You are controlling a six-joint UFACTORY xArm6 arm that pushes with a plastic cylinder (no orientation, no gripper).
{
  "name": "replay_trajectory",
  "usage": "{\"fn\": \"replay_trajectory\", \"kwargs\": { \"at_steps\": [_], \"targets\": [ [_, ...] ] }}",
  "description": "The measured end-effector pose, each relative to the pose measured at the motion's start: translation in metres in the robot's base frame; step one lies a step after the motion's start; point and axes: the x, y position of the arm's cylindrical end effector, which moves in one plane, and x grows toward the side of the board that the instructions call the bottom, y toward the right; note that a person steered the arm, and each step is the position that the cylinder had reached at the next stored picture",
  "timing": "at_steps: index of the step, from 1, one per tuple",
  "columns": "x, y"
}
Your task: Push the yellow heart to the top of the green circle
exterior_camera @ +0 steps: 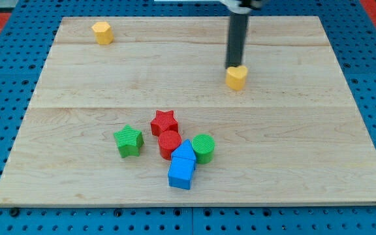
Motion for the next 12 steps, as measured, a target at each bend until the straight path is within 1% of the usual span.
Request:
{"fn": "replay_trajectory", "kwargs": {
  "at_steps": [1, 2, 3, 4, 5, 6, 7, 8, 9, 10, 11, 12],
  "targets": [
    [0.056, -0.021],
    [0.066, -0.018],
    [0.079, -0.034],
    [0.065, 0.031],
    [0.091, 0.008],
    [0.100, -0.076],
    [0.104, -0.089],
    [0.083, -0.032],
    [0.109, 0.046],
    [0.125, -0.007],
    [0.126, -0.054],
    [0.094, -0.054]
  ]
}}
